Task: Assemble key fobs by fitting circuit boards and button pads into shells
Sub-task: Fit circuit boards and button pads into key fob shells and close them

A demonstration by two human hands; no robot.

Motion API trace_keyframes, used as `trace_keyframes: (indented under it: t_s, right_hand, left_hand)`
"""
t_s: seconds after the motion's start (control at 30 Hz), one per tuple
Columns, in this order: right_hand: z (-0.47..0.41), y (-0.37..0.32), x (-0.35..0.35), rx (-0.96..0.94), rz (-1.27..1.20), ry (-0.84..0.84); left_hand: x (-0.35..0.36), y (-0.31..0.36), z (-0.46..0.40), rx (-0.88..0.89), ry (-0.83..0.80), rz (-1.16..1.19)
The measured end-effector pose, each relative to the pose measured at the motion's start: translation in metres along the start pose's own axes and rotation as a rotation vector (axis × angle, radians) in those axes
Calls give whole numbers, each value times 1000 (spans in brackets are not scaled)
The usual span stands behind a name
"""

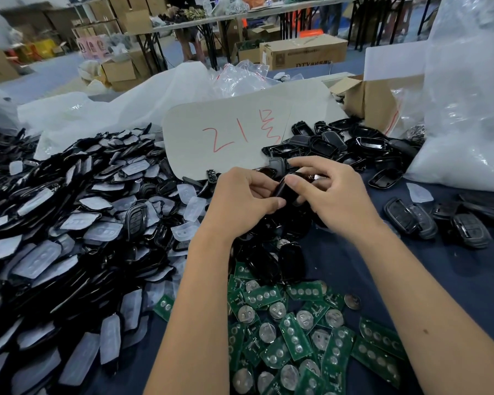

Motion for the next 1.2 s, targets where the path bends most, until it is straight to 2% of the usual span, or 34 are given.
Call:
trace_keyframes:
  t_s: [0.13,0.33,0.8,0.97,1.2]
  right_hand:
    - [-1,4,5,-32,-47,-113]
    - [-1,2,3,-36,-133,-90]
    - [-1,1,3,5,-348,-98]
    - [1,2,5,19,-343,-155]
    - [2,1,5,-16,-259,-136]
  left_hand:
    - [4,1,1,13,-62,2]
    - [2,-8,0,-36,-12,40]
    - [-5,-7,-2,5,58,120]
    - [-7,-5,-2,48,55,115]
    - [-6,-5,-3,63,43,97]
Point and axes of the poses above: each hand's wrist, its own z-axis away from the middle knuckle, its own x-axis out of the palm, y = z × x, the point moved 7 cm from there along -z, towards the middle knuckle, and after that the axes turned 14 degrees about -z, right-handed, at the moved point
